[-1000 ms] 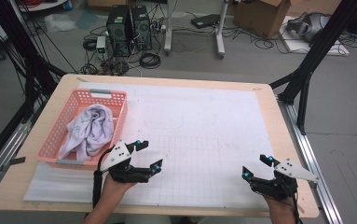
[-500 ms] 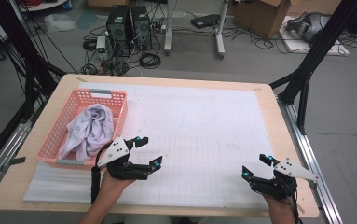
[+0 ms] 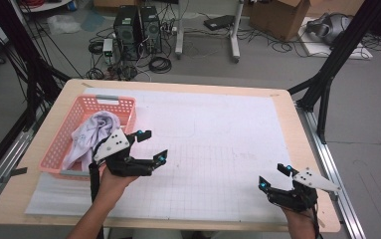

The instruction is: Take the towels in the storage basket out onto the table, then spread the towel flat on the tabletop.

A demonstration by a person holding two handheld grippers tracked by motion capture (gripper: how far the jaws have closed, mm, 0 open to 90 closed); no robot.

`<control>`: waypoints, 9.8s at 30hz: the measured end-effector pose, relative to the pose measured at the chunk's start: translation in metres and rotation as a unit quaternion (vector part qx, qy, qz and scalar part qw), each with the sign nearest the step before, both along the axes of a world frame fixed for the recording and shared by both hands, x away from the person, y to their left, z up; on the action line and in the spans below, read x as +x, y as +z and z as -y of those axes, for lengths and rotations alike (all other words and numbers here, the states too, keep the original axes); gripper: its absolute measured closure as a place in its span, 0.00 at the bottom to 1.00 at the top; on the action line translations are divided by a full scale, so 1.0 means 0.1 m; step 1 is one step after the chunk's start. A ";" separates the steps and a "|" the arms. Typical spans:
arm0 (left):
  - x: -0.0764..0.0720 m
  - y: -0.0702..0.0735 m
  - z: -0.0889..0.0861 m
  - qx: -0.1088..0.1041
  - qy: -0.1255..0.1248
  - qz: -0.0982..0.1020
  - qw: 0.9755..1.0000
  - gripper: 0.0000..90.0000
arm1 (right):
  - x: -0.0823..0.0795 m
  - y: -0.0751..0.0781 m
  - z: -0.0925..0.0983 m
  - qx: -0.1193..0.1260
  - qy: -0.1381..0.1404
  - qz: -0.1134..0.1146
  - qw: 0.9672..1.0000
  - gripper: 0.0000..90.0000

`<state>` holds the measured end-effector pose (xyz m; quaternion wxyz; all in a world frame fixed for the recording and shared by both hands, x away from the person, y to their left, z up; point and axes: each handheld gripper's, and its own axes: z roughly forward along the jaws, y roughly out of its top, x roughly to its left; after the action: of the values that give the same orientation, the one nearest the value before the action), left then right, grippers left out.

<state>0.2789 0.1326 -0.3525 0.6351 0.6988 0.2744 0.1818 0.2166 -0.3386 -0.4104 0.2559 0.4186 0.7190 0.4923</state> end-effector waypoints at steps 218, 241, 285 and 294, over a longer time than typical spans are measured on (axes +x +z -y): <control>0.98 -0.30 1.03 0.032 0.001 -0.077 0.996 0.26 | 0.08 -0.06 0.05 -0.002 0.000 -0.025 1.000 0.19; 0.19 -0.68 0.46 0.019 -0.021 -0.067 0.997 0.22 | 0.10 -0.06 0.03 -0.002 -0.016 -0.043 0.999 0.18; 0.22 -0.74 0.30 0.034 -0.003 -0.082 0.996 0.29 | 0.46 -0.28 -0.46 -0.030 0.039 -0.108 0.993 0.28; 0.24 -0.76 0.29 0.032 -0.001 -0.089 0.995 0.29 | 0.76 -0.37 -0.97 -0.081 0.061 -0.115 0.988 0.29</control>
<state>0.3032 0.1035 -0.4289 0.5854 0.7326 0.3232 0.1269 0.2924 -0.2415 -0.4475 0.1741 0.4061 0.8052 0.3955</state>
